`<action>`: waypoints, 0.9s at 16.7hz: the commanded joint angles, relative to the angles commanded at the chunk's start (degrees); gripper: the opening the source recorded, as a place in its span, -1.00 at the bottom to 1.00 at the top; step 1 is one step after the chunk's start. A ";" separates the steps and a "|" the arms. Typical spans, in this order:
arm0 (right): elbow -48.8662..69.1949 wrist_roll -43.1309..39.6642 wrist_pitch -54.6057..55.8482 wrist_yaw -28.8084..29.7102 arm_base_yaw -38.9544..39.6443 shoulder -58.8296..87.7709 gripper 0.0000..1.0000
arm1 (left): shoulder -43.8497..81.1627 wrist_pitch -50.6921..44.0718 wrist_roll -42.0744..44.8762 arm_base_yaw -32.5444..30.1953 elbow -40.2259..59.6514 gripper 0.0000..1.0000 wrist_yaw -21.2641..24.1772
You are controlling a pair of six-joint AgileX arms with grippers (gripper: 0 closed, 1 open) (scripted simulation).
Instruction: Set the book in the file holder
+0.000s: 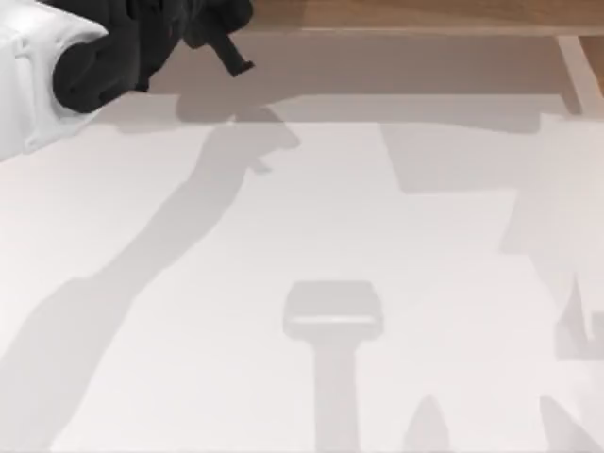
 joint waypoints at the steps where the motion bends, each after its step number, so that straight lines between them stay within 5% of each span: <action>1: 0.00 0.00 0.00 0.00 0.00 0.00 1.00 | -3.76 -1.65 3.59 1.47 -2.27 -1.00 1.30; 7: 0.00 0.00 0.00 0.00 0.00 0.00 1.00 | -25.85 -8.59 19.03 9.80 -15.03 -1.00 9.55; 15: 0.00 0.00 0.00 0.00 0.00 0.00 1.00 | -52.01 -11.25 24.66 19.19 -26.86 -1.00 17.94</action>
